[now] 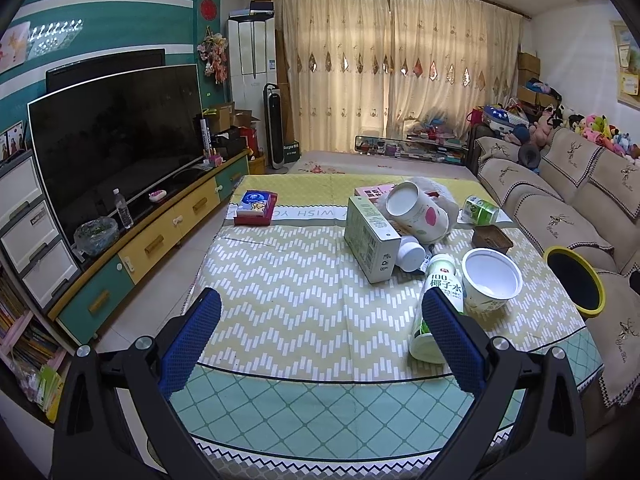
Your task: Collect trash
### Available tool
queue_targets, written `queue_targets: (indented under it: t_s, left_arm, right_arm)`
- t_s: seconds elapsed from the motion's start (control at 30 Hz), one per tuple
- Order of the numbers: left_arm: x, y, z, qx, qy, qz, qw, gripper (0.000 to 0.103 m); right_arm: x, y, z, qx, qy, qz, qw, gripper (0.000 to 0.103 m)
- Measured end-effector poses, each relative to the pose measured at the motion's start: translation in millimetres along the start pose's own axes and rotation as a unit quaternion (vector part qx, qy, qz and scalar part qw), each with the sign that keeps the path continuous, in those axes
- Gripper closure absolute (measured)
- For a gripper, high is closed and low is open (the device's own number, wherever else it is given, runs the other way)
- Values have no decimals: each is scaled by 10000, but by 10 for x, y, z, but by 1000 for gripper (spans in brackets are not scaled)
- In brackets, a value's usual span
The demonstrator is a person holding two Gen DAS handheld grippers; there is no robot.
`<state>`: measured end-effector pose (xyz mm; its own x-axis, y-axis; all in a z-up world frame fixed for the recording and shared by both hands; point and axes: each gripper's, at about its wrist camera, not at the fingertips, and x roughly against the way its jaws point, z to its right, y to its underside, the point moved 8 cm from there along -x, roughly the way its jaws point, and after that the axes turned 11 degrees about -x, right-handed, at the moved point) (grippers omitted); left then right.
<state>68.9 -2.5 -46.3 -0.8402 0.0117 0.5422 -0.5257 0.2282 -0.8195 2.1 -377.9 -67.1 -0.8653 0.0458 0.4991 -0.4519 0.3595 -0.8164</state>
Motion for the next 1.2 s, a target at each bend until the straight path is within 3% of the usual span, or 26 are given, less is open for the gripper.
queue_targets:
  t_s: [1.2]
  left_arm:
    - [-92,48,59,-58,64,-118,9999,4]
  right_arm:
    - [-110,92,37,-50,-4,-131,9999,6]
